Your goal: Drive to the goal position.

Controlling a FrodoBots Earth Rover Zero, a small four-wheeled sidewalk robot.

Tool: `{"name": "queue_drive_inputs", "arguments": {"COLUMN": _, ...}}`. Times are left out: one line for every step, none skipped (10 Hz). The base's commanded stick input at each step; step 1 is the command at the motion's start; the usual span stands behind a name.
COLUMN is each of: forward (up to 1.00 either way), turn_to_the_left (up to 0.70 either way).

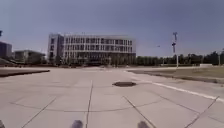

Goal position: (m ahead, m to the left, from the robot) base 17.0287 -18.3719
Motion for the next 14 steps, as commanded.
{"name": "queue_drive_inputs", "arguments": {"forward": 0.85, "turn_to_the_left": -0.34}}
{"name": "queue_drive_inputs", "arguments": {"forward": 0.85, "turn_to_the_left": -0.34}}
{"name": "queue_drive_inputs", "arguments": {"forward": 0.85, "turn_to_the_left": -0.34}}
{"name": "queue_drive_inputs", "arguments": {"forward": 0.85, "turn_to_the_left": -0.34}}
{"name": "queue_drive_inputs", "arguments": {"forward": 0.85, "turn_to_the_left": -0.34}}
{"name": "queue_drive_inputs", "arguments": {"forward": 0.85, "turn_to_the_left": -0.34}}
{"name": "queue_drive_inputs", "arguments": {"forward": 0.85, "turn_to_the_left": -0.03}}
{"name": "queue_drive_inputs", "arguments": {"forward": 0.85, "turn_to_the_left": 0.00}}
{"name": "queue_drive_inputs", "arguments": {"forward": 0.85, "turn_to_the_left": 0.00}}
{"name": "queue_drive_inputs", "arguments": {"forward": 0.85, "turn_to_the_left": 0.00}}
{"name": "queue_drive_inputs", "arguments": {"forward": 0.85, "turn_to_the_left": 0.00}}
{"name": "queue_drive_inputs", "arguments": {"forward": 0.85, "turn_to_the_left": 0.00}}
{"name": "queue_drive_inputs", "arguments": {"forward": 0.85, "turn_to_the_left": 0.00}}
{"name": "queue_drive_inputs", "arguments": {"forward": 0.85, "turn_to_the_left": 0.00}}
